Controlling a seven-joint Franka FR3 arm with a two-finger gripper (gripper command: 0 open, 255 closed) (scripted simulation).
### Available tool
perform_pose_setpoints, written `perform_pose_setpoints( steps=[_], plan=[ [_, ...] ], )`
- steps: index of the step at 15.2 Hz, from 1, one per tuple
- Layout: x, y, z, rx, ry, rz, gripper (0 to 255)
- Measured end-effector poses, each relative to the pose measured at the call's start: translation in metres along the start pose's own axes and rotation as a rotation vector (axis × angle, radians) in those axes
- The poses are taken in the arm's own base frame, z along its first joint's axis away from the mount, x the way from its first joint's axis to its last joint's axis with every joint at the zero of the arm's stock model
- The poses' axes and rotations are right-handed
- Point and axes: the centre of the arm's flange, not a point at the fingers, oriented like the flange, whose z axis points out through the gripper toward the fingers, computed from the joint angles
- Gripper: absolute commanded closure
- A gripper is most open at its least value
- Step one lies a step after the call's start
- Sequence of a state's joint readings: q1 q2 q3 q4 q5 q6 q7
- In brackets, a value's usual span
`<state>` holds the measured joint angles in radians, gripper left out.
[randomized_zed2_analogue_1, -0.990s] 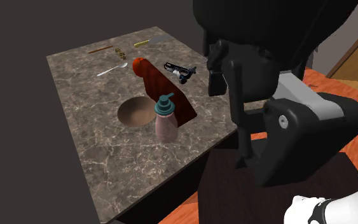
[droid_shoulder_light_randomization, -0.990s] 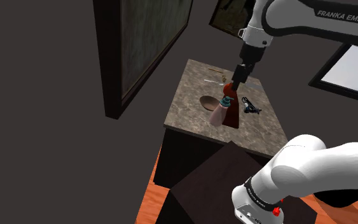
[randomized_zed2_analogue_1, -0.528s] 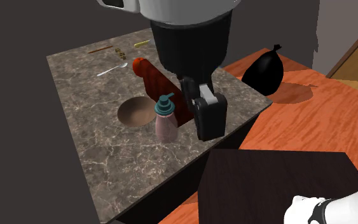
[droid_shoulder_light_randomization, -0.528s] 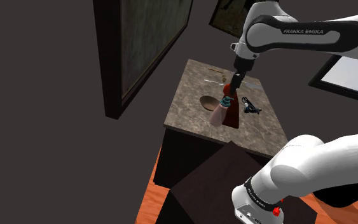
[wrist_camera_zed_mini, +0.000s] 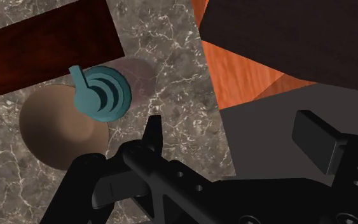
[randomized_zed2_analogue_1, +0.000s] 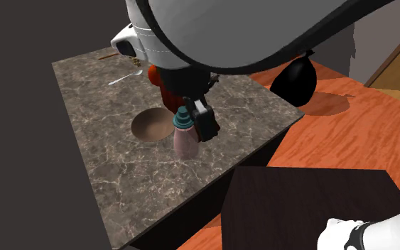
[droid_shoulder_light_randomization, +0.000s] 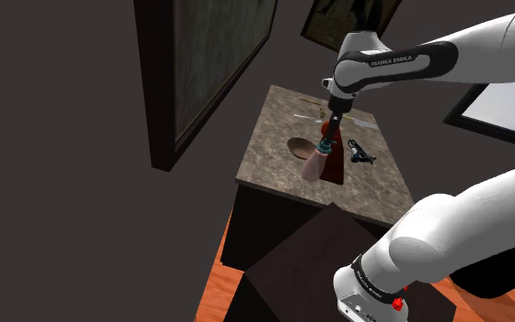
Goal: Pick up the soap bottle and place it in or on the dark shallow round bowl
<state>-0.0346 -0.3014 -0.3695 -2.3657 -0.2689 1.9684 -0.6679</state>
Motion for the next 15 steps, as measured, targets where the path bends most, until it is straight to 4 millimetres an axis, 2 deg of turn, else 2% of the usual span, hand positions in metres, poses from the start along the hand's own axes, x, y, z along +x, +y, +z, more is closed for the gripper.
perform_pose_setpoints(
  steps=[7, 12, 15],
  plan=[
    [0.030, 0.062, 0.066, -0.009, -0.030, -0.113, 0],
    [0.052, 0.105, 0.104, -0.017, -0.050, -0.195, 0],
    [0.060, 0.117, 0.122, -0.018, -0.056, -0.217, 0]
  ],
)
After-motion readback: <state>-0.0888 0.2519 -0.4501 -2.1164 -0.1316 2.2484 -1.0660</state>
